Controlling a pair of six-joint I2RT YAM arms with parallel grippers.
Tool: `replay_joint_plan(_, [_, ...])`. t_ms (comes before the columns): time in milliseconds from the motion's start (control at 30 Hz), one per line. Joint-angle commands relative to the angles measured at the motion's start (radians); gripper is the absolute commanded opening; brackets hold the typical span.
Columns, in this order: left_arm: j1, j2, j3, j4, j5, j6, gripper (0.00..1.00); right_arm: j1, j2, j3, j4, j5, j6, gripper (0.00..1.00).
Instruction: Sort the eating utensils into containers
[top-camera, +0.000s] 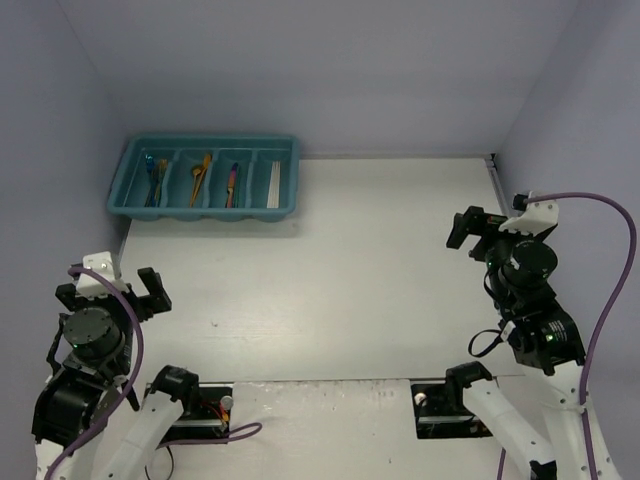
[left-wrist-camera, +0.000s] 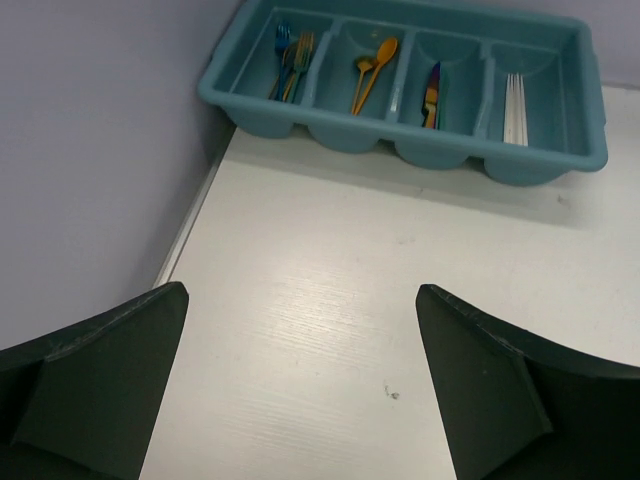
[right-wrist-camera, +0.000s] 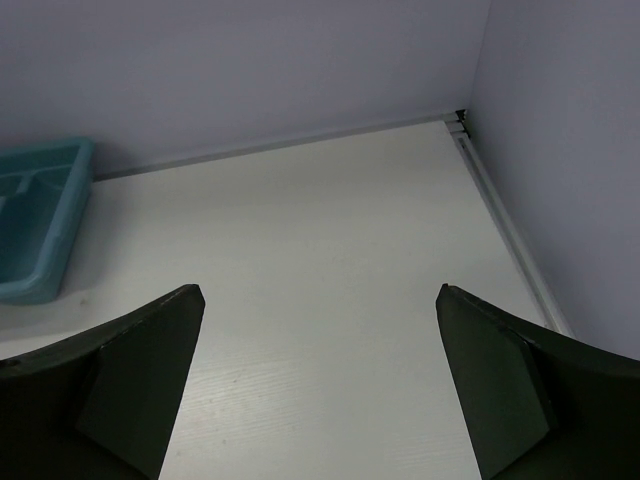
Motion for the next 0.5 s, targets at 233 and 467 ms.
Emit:
replay_joint_plan(233, [0.002, 0.053, -0.125, 0.057, 0.033, -0.119, 0.98, 0.046, -0.040, -0.058, 0.067, 0.135, -0.046, 1.00])
replay_joint_plan(467, [0.002, 0.051, -0.181, 0.111, 0.055, -0.168, 0.97, 0.060, -0.045, -0.075, 0.072, 0.149, -0.041, 1.00])
